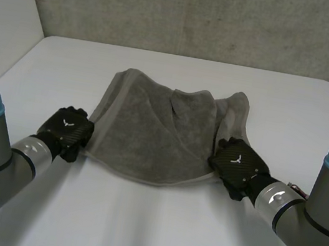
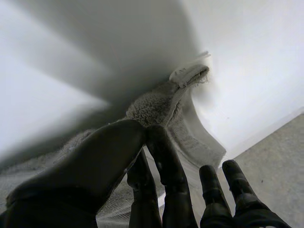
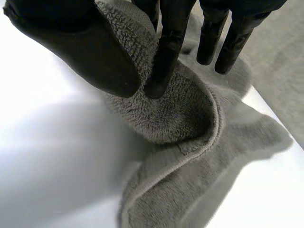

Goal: Fold the towel.

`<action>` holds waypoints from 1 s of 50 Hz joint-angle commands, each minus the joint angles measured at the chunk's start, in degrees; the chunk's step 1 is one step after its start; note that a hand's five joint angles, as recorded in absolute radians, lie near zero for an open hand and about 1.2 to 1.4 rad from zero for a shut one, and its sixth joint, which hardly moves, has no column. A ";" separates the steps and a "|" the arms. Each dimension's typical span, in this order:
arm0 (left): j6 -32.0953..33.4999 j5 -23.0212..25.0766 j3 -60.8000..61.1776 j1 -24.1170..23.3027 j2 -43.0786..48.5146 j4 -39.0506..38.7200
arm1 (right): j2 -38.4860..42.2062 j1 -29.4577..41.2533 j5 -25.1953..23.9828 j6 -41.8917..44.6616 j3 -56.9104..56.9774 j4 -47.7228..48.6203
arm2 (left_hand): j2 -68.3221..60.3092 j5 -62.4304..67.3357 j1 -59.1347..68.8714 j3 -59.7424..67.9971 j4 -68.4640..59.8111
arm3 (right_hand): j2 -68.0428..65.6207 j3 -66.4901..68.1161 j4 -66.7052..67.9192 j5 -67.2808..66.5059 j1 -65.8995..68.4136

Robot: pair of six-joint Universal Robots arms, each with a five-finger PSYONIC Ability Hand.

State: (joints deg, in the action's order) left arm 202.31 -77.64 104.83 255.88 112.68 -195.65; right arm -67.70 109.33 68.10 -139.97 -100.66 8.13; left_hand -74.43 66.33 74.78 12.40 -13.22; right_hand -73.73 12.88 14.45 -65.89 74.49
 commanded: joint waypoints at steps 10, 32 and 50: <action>-0.95 -1.37 -0.15 0.93 -3.52 -0.17 | 3.71 -2.45 6.69 -8.64 -0.51 7.42 | -5.57 3.67 5.22 -2.40 3.22 | 43.96 -2.88 -4.45 46.13 -44.73; -1.04 -1.11 -0.33 6.91 -3.70 0.01 | 3.80 -5.97 9.24 -18.67 -0.42 12.61 | -5.57 3.67 5.22 -2.40 3.22 | 39.44 -2.88 -4.45 41.61 -40.21; -3.59 0.99 -0.24 5.07 -3.43 0.09 | 3.10 -7.46 8.45 -22.97 1.78 7.95 | 46.04 -47.94 -46.39 -2.40 3.22 | 54.23 -2.88 -4.45 56.39 -55.00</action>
State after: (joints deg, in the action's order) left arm 199.50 -78.17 104.51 262.07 108.97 -195.57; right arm -64.67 102.93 76.84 -161.54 -99.11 16.71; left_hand -35.44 25.45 35.69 12.40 -13.22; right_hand -22.69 12.88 14.44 -9.37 22.18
